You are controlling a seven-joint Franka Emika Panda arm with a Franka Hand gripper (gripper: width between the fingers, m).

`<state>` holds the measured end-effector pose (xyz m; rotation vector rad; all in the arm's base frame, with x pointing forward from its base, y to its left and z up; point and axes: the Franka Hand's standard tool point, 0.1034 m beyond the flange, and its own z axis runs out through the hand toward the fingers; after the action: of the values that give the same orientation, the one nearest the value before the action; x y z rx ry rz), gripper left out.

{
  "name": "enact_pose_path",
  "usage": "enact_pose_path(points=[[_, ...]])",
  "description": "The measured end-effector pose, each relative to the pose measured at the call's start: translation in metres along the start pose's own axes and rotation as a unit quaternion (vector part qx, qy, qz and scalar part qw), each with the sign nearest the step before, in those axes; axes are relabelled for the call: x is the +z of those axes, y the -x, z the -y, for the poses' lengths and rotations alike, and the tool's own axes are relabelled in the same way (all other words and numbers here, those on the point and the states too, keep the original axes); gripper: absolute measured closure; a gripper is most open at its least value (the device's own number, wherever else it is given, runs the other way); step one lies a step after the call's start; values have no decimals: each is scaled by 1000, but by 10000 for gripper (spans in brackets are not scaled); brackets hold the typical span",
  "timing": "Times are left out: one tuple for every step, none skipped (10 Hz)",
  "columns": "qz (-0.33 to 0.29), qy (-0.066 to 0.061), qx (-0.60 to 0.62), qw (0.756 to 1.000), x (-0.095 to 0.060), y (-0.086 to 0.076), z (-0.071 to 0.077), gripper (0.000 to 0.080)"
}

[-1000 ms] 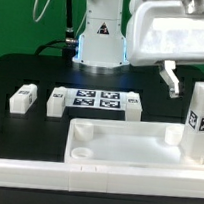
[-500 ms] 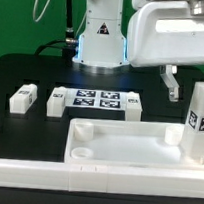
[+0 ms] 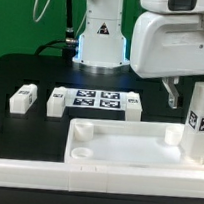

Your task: Assemble desk

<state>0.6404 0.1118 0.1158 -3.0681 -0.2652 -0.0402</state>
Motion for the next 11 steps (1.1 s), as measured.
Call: enact_pose_path(points=[[0,0,3,1000,0,0,0,218],[0,-1,23,1000,0,0,0,355],[0,-1,50,999,0,0,1,492],[0,0,91,996,0,0,0,492],[0,0,128,992,0,0,0,512],[-2,0,166,986,1,0,0,512],[-16,3,241,971,1,1,-1,512],[-19,3,317,948,3,3,-1,512],[-23,-2,380,925,5,3,-3,512],[-31,-20,462,886,6,0,-6,512],[-27,-34,544,838,6,2,-7,511]])
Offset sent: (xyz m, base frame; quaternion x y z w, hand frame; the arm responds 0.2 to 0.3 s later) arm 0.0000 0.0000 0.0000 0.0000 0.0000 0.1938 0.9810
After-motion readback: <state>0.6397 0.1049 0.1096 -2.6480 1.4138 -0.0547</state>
